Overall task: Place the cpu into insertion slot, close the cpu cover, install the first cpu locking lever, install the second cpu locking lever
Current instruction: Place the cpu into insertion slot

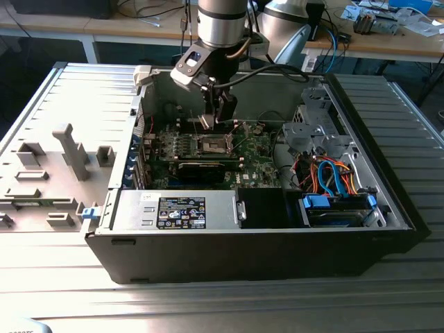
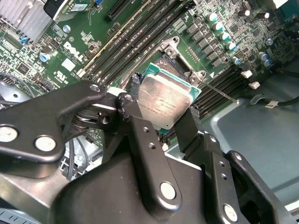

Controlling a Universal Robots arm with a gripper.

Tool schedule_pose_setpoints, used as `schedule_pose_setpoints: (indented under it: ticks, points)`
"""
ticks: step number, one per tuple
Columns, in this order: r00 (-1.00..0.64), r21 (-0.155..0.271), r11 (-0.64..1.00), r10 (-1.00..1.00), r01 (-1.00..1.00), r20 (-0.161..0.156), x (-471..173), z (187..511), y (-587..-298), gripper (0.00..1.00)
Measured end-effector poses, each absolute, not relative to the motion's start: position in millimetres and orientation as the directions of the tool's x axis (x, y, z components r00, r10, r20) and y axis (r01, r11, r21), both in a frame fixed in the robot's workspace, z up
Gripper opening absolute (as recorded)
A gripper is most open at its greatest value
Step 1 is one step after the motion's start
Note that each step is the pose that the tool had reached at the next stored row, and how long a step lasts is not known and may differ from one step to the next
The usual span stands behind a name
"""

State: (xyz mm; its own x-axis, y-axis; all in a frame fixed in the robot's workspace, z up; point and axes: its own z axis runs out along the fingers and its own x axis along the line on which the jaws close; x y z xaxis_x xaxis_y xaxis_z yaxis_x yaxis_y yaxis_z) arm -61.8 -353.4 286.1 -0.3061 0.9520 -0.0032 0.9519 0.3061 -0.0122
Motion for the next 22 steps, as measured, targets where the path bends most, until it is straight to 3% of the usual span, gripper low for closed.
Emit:
schedule_pose_setpoints:
  ticks: [22]
  points:
    - [-0.208,-0.012,0.208,0.978,0.978,-0.003,-61.8,283.8,-353.4,0.55]
